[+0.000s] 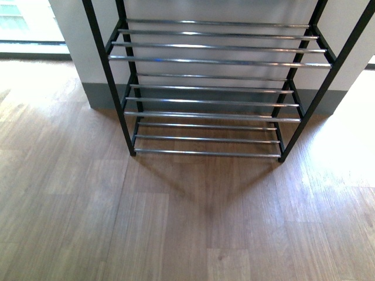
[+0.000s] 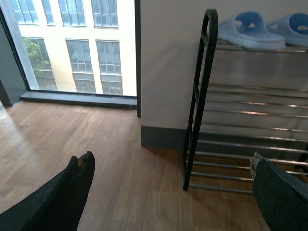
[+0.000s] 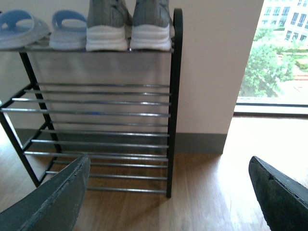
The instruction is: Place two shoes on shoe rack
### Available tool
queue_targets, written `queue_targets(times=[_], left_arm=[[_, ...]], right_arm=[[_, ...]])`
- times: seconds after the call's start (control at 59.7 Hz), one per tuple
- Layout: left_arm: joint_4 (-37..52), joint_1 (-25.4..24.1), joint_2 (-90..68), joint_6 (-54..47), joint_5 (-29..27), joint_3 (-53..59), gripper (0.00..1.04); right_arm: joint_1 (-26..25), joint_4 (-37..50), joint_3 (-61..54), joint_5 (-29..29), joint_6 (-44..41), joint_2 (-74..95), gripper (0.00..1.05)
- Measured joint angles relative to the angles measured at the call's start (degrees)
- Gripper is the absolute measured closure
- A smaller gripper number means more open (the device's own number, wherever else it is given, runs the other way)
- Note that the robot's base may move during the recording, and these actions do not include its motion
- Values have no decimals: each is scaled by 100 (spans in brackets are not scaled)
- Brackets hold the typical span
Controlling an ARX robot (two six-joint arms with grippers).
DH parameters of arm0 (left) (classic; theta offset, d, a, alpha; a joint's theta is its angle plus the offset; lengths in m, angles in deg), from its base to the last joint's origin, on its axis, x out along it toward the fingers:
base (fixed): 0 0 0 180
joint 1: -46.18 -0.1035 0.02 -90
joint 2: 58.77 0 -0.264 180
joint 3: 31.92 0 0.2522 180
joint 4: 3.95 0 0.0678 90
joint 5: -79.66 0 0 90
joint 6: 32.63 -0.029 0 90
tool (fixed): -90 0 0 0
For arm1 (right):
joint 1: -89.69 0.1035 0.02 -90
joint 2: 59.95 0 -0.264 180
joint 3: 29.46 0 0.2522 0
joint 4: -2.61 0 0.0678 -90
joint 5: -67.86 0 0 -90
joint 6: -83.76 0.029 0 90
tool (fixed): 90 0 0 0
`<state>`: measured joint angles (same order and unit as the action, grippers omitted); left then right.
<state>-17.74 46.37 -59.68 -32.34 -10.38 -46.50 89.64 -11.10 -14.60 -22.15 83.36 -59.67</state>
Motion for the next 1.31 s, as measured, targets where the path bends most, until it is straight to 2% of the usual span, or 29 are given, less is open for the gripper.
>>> queue_targets(times=[1.306], left_arm=[[2,0,0,-2,2,0,9]], right_arm=[[0,-2,0,2,0,0,9]])
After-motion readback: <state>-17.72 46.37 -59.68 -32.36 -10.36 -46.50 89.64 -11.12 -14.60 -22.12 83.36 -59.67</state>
